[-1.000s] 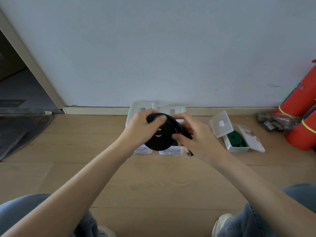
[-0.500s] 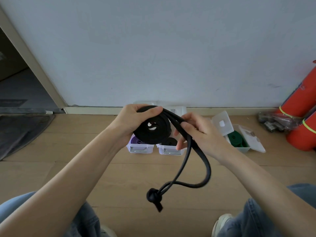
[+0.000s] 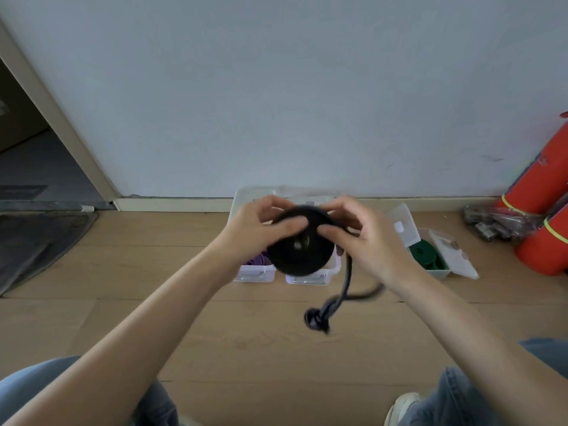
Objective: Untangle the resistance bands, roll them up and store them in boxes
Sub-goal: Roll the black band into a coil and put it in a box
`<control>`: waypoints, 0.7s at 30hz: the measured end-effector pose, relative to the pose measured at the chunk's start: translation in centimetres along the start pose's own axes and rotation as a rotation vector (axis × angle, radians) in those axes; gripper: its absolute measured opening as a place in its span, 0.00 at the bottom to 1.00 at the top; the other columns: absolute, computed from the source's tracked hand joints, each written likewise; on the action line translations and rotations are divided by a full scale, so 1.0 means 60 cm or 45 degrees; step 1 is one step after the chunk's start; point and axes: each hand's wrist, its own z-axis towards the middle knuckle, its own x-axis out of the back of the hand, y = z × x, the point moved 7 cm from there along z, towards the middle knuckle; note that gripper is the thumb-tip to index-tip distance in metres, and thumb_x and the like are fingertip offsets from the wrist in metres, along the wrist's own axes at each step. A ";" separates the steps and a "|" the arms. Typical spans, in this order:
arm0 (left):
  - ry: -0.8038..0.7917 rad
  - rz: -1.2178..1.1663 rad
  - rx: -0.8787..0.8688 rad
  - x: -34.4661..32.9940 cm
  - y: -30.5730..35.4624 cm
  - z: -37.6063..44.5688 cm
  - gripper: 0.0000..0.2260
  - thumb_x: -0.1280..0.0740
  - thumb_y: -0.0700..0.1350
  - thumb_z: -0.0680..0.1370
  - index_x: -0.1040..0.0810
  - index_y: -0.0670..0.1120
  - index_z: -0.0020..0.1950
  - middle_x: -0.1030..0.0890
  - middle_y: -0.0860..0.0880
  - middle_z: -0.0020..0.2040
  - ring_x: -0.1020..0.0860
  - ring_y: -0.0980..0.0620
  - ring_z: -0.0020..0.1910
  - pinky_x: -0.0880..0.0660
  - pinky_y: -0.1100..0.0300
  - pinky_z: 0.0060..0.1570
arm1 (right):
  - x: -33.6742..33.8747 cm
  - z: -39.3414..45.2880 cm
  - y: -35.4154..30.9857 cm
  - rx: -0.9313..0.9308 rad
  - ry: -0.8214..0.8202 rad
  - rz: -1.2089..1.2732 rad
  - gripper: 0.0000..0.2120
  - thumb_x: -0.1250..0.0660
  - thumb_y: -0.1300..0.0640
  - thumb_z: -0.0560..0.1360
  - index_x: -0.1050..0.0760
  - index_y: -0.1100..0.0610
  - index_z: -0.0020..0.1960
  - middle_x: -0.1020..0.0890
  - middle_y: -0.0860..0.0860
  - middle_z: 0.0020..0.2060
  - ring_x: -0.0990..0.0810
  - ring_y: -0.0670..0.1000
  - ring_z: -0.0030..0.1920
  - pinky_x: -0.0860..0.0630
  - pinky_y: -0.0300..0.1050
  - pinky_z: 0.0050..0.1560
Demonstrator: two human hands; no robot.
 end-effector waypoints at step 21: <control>-0.035 0.306 -0.073 0.021 0.024 0.002 0.03 0.27 0.47 0.71 0.17 0.51 0.38 0.19 0.56 0.30 0.23 0.60 0.30 0.29 0.73 0.29 | -0.020 -0.028 0.038 -0.320 -0.056 0.257 0.03 0.44 0.64 0.80 0.37 0.59 0.47 0.17 0.56 0.33 0.19 0.56 0.28 0.23 0.44 0.28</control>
